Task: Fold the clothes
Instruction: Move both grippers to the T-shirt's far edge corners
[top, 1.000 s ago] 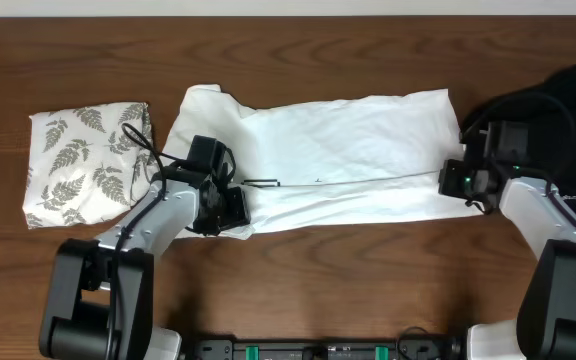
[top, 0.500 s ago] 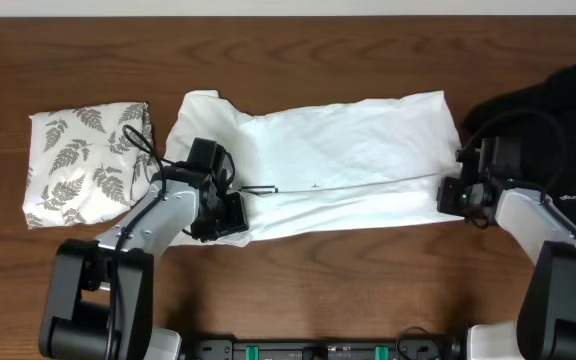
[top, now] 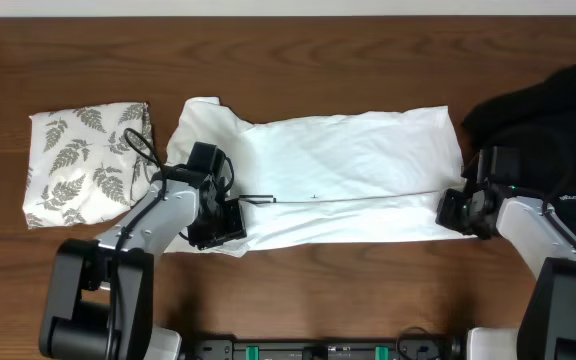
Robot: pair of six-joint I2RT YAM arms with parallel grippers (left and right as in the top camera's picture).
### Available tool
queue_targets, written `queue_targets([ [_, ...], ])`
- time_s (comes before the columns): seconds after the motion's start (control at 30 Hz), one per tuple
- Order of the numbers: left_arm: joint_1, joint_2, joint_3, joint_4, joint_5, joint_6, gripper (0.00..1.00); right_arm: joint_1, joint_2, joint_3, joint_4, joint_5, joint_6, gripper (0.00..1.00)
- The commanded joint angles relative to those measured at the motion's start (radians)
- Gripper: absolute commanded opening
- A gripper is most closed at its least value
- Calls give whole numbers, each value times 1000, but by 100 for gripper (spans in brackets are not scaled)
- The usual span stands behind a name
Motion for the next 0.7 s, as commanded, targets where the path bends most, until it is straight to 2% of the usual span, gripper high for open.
queue_targets([
  [0.0,0,13,-10,-15,-13,0,51,3,66,-85,-48,114,45,5],
  [0.23,0,-16,-8,-31,-13,32,51,3,61,-70,-38,110,55,1],
  [0.37,0,-115,24,-31,-13,82,51,4,13,18,-89,68,2,7],
  [0.5,0,-263,61,-15,-13,117,51,4,-91,177,-184,61,-28,12],
  [0.53,0,-292,66,-8,-13,126,51,4,-118,216,-198,61,-36,15],
  [0.63,1,-394,70,48,-19,138,51,4,-190,327,-203,53,-65,42],
  [0.67,1,-415,70,67,-28,137,51,4,-201,354,-203,53,-73,47],
])
